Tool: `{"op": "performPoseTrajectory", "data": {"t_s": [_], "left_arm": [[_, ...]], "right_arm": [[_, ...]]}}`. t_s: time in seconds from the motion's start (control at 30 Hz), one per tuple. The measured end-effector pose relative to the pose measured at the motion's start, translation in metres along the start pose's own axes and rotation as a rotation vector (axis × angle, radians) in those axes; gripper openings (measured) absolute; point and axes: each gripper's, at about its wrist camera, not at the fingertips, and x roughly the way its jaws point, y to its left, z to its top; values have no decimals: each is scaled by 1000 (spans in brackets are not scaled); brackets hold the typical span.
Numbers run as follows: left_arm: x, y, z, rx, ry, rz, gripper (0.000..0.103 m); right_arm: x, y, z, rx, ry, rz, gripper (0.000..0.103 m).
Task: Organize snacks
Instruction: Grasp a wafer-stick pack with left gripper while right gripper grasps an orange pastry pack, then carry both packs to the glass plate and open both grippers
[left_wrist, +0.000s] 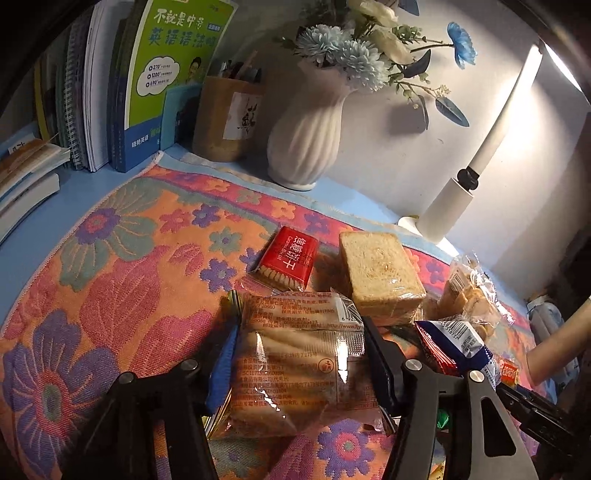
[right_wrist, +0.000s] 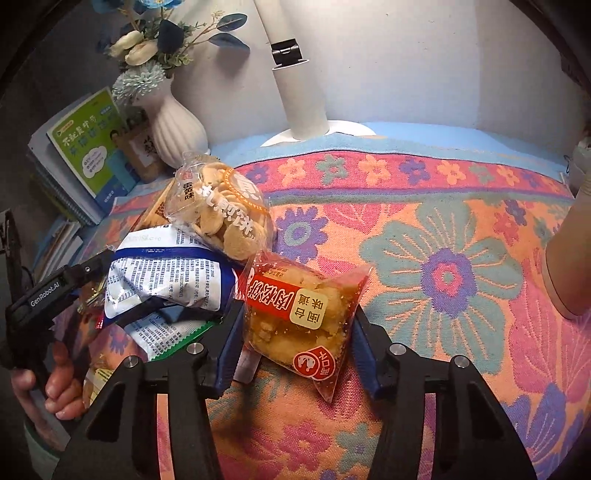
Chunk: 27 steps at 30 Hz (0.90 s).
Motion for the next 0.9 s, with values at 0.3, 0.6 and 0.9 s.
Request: {"op": "performPoseTrajectory", "data": {"t_s": [0.3,0.6,0.9], "left_arm": [[-19,-8,1,52,-63,10,60],[-80,-41,-8,101,-99,-71,60],[-135,-113,-20,199,-126,-208,60]], "right_arm": [[-20,-15,3,74,-44,40,50],[-90,-16,-6,69,-134,50,50],[-179,-19,-20,46,-252,2,50]]}}
